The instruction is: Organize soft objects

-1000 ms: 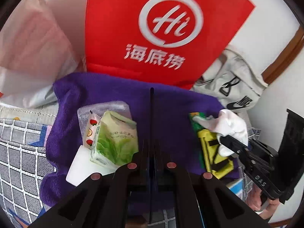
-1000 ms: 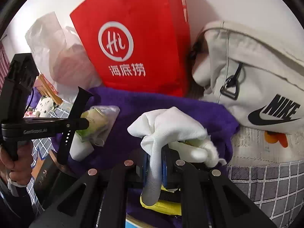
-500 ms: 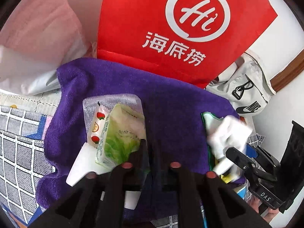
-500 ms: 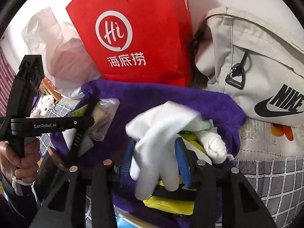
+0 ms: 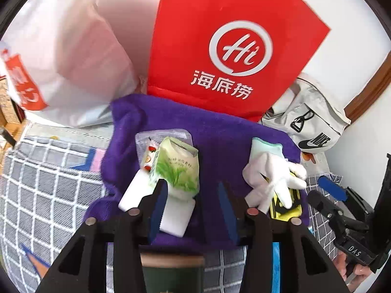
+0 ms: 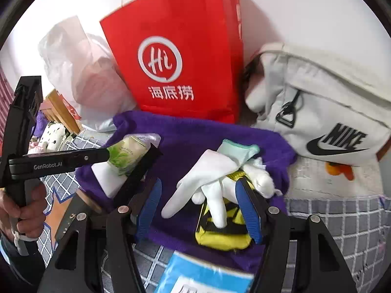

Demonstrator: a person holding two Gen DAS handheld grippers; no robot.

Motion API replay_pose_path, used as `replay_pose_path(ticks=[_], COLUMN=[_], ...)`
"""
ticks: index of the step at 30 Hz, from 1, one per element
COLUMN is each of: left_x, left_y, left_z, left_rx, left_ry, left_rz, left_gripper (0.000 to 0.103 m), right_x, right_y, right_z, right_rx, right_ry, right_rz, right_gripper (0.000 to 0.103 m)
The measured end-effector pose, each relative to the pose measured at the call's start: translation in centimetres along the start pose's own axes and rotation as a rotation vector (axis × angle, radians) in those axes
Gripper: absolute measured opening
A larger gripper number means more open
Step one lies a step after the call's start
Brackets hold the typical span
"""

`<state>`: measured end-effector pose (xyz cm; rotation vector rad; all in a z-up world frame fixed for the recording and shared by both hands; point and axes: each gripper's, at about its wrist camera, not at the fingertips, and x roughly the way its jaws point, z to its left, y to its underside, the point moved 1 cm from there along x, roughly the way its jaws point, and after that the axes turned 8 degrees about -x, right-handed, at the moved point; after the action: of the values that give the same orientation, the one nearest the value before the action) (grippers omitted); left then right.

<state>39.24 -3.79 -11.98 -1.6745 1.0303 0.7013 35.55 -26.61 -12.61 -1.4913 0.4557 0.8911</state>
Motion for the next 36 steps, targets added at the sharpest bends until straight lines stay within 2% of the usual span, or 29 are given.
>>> replay_pose_path(ticks=[3, 6, 7, 8, 10, 15, 17, 18, 22, 26, 31, 36], left_x=[-2.2, -4.8, -5.5, -6.2, -8.1, -12.0, -13.4, -14.1, -15.9, -17.8, -20.1, -21.9], left_y=[1.3, 3.0, 3.4, 4.0, 5.6, 9.1, 10.5, 11.3, 14.5, 17.3, 20.7, 23.3], left_z=[-0.3, -0.7, -0.8, -1.0, -1.2, -1.8, -2.2, -2.4, -3.4, -3.6, -3.8, -4.2], left_rx=[0.025, 0.049, 0.052, 0.057, 0.070, 0.090, 0.103, 0.111, 0.162, 0.168, 0.176, 0.196], left_ry=[-0.020, -0.033, -0.037, -0.042, -0.053, -0.055, -0.064, -0.071, -0.109, -0.125, -0.154, -0.192], left_rz=[-0.025, -0.056, -0.069, -0.081, -0.105, -0.165, -0.188, -0.198, -0.234, -0.279, -0.326, -0.375], left_gripper=[0.049, 0.057, 0.058, 0.061, 0.063, 0.072, 0.076, 0.078, 0.082, 0.091, 0.094, 0.094], right_x=[-2.0, -4.0, -4.8, -5.5, -7.0, -11.1, -12.8, -13.5, -16.3, -18.7, -21.3, -23.1], right_y=[0.5, 1.3, 1.7, 2.1, 2.9, 5.6, 6.8, 7.3, 9.7, 11.9, 14.7, 16.4], right_z=[0.6, 1.7, 2.1, 2.5, 3.3, 5.5, 6.1, 6.3, 7.1, 7.8, 8.6, 9.0], right_rx=[0.011, 0.012, 0.016, 0.020, 0.022, 0.005, 0.019, 0.024, 0.043, 0.053, 0.071, 0.079], right_ry=[0.026, 0.012, 0.019, 0.027, 0.044, 0.085, 0.111, 0.125, 0.188, 0.226, 0.267, 0.265], right_rz=[-0.008, -0.015, -0.017, -0.018, -0.029, -0.073, -0.096, -0.102, -0.103, -0.116, -0.122, -0.136], right_gripper=[0.062, 0.063, 0.066, 0.075, 0.086, 0.092, 0.101, 0.102, 0.103, 0.103, 0.103, 0.103])
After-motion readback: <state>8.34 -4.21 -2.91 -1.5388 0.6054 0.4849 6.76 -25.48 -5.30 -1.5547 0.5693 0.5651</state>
